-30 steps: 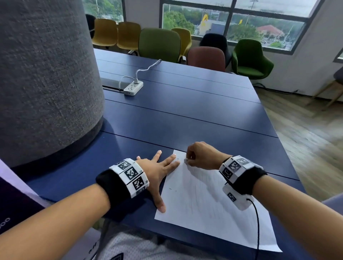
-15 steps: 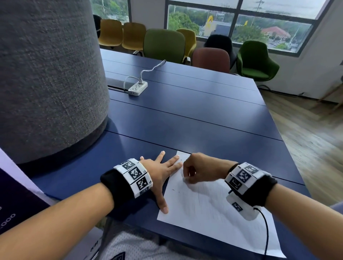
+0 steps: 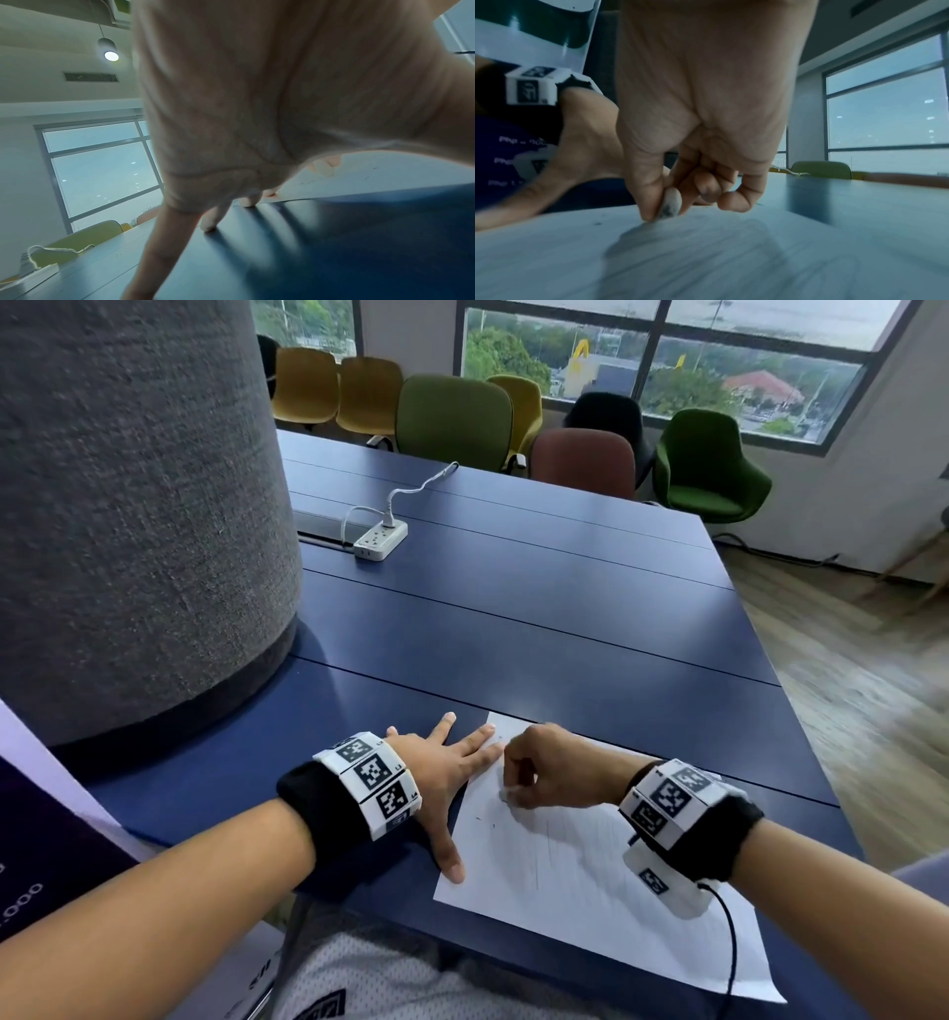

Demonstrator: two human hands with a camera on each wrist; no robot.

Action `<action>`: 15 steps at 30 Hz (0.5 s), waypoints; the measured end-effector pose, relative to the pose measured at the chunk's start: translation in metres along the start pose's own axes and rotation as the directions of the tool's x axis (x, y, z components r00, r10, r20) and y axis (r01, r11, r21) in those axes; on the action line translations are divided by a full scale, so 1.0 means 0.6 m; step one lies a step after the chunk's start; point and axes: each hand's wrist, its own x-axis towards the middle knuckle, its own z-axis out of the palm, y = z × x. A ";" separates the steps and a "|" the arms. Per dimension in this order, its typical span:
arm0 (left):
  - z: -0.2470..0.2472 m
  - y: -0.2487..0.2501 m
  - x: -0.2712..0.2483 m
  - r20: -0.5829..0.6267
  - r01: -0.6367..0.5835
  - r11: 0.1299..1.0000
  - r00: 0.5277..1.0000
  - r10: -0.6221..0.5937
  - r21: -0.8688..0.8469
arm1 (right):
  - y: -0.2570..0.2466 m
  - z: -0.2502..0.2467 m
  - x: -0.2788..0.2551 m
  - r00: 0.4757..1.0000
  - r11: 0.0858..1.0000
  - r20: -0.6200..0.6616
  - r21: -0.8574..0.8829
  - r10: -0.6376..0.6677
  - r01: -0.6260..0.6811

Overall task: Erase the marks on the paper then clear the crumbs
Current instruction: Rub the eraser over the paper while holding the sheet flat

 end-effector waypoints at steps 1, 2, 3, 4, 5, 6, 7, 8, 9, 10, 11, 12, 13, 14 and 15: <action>0.000 0.000 0.000 0.004 0.003 1.000 1.000 -0.003 0.004 | -0.003 0.005 -0.006 0.999 1.000 0.045 0.017 -0.015 0.014; 0.000 0.000 0.001 0.008 0.006 1.000 1.000 -0.006 0.009 | -0.009 0.009 -0.013 0.992 0.999 0.118 0.040 -0.032 0.027; 0.000 0.000 0.001 0.009 0.007 1.000 1.000 -0.007 0.014 | -0.014 0.011 -0.018 0.982 0.998 0.187 0.059 -0.042 0.031; 0.000 0.000 0.002 0.009 0.009 1.000 1.000 -0.009 0.019 | -0.016 0.011 -0.020 0.976 0.997 0.212 0.068 -0.045 0.031; 0.001 0.000 0.003 0.009 0.009 1.000 1.000 -0.009 0.021 | -0.014 0.009 -0.018 0.982 0.997 0.186 0.072 -0.033 0.020; 0.001 -0.002 0.003 0.008 0.009 1.000 1.000 -0.009 0.021 | -0.010 0.007 -0.015 0.991 0.997 0.130 0.071 -0.014 0.005; 0.002 -0.002 0.005 0.008 0.008 1.000 1.000 -0.008 0.018 | -0.008 0.007 -0.013 0.997 0.998 0.074 0.067 0.001 -0.006; 0.002 -0.003 0.006 0.009 0.007 1.000 1.000 -0.007 0.017 | -0.008 0.009 -0.013 0.999 0.998 0.044 0.065 0.008 -0.011; 0.002 -0.003 0.006 0.011 0.006 1.000 1.000 -0.007 0.017 | -0.010 0.013 -0.017 0.999 0.997 0.051 0.074 0.002 -0.006; 0.002 -0.003 0.005 0.013 0.008 1.000 1.000 -0.008 0.018 | -0.014 0.017 -0.024 0.995 0.996 0.100 0.091 -0.024 0.015; 0.001 -0.003 0.005 0.015 0.008 1.000 1.000 -0.009 0.021 | -0.021 0.022 -0.032 0.982 0.993 0.179 0.110 -0.059 0.039; 0.000 -0.002 0.005 0.017 0.009 1.000 1.000 -0.009 0.024 | -0.027 0.025 -0.039 0.960 0.991 0.265 0.125 -0.089 0.057; 0.000 -0.002 0.005 0.019 0.010 1.000 1.000 -0.010 0.027 | -0.030 0.025 -0.041 0.944 0.990 0.314 0.127 -0.102 0.064; -0.001 -0.002 0.005 0.023 0.010 0.999 1.000 -0.011 0.032 | -0.029 0.023 -0.039 0.948 0.991 0.306 0.117 -0.091 0.057; -0.001 -0.002 0.005 0.027 0.011 0.999 1.000 -0.012 0.035 | -0.023 0.021 -0.035 0.966 0.994 0.251 0.106 -0.062 0.036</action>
